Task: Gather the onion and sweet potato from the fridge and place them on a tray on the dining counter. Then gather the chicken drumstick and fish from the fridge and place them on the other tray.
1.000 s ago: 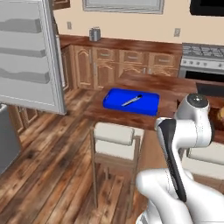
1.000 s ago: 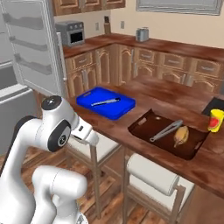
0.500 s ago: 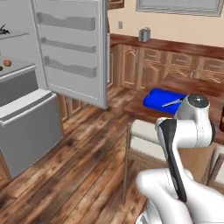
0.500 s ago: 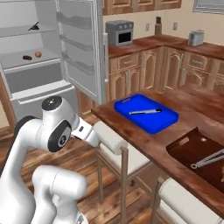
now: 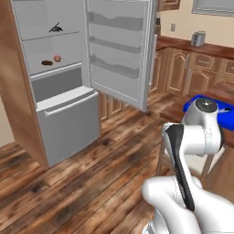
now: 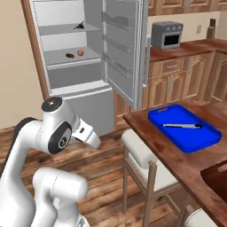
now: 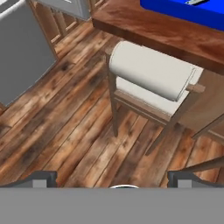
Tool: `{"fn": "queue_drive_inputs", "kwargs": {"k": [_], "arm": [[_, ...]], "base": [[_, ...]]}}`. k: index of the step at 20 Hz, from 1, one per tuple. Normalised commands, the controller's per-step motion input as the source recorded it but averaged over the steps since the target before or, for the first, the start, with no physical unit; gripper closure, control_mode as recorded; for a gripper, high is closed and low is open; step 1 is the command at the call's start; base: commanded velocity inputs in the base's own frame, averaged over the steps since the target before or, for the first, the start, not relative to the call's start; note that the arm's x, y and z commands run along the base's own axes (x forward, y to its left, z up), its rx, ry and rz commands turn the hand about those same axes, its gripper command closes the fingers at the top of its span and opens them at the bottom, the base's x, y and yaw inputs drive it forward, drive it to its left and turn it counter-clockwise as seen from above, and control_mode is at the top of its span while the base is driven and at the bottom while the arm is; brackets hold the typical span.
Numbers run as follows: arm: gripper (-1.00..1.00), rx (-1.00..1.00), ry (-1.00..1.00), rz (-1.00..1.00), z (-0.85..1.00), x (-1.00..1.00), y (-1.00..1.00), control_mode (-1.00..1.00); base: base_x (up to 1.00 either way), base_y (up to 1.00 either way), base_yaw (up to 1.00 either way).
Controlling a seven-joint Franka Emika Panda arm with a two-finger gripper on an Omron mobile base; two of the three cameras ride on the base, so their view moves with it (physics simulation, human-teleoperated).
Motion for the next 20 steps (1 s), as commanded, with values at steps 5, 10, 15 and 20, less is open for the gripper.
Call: {"fn": "queue_drive_inputs", "kwargs": {"k": [5, 10, 15, 20], "arm": [[-1.0, 0.0, 0.0, 0.0, 0.0, 0.0, 0.0, 1.0], [-1.0, 0.0, 0.0, 0.0, 0.0, 0.0, 0.0, 1.0], [-1.0, 0.0, 0.0, 0.0, 0.0, 0.0, 0.0, 1.0], [-1.0, 0.0, 0.0, 0.0, 0.0, 0.0, 0.0, 1.0]], "base": [[0.09, 0.34, 0.35], [0.26, 0.29, 0.31], [0.32, 0.27, 0.27], [0.51, 0.14, 0.25]]}}
